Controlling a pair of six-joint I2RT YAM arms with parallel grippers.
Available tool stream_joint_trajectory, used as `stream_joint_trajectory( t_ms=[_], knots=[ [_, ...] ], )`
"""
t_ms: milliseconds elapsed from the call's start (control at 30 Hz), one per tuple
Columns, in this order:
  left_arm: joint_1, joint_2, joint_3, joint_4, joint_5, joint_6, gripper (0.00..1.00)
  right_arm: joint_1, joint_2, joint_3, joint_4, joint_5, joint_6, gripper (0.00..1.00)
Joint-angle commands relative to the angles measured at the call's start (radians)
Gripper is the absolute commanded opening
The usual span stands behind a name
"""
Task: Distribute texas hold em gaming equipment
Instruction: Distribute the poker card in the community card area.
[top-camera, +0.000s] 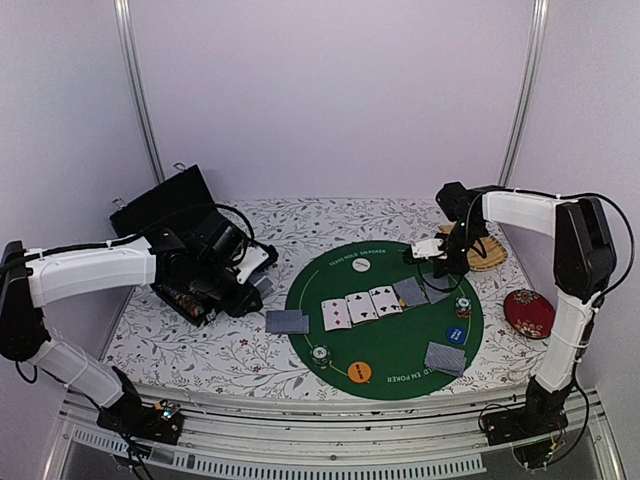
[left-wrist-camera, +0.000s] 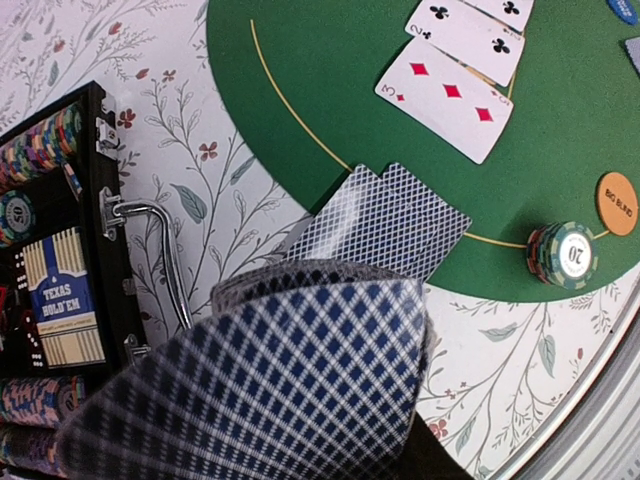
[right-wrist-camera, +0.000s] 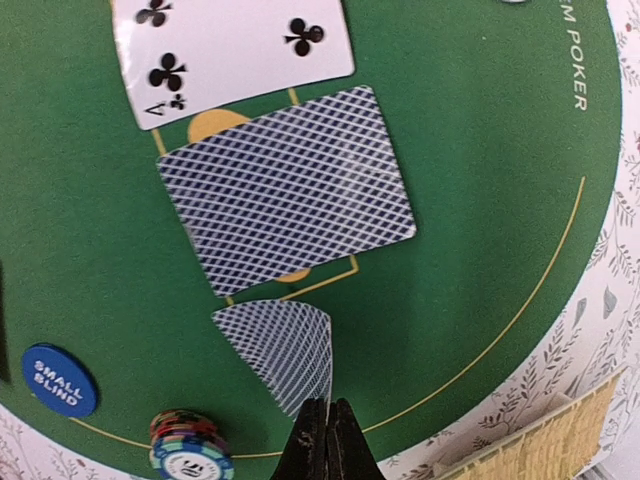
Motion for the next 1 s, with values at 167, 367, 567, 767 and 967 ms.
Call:
stream_joint_trajectory(
  t_ms=[167, 367, 567, 767, 967],
  knots=[
    [-0.005, -0.032, 0.011, -0.010, -0.005, -0.010, 0.39, -0.011, 0.101, 0.012, 0.188, 0.108, -0.044, 0.02],
    [-0.005, -0.046, 0.000, -0.017, -0.008, -0.017, 0.39, -0.011, 0.136, 0.027, 0.227, 0.099, -0.046, 0.02],
    [-0.005, -0.043, -0.001, -0.015, -0.006, -0.021, 0.39, -0.011, 0.166, 0.047, 0.208, 0.088, -0.030, 0.02],
    [-0.005, -0.039, 0.001, -0.013, -0.011, -0.013, 0.39, -0.011, 0.178, 0.048, 0.178, 0.082, 0.016, 0.02],
    [-0.004, -0.033, 0.001, -0.008, -0.010, -0.008, 0.39, -0.011, 0.158, 0.022, 0.211, 0.087, 0.022, 0.24]
  ],
)
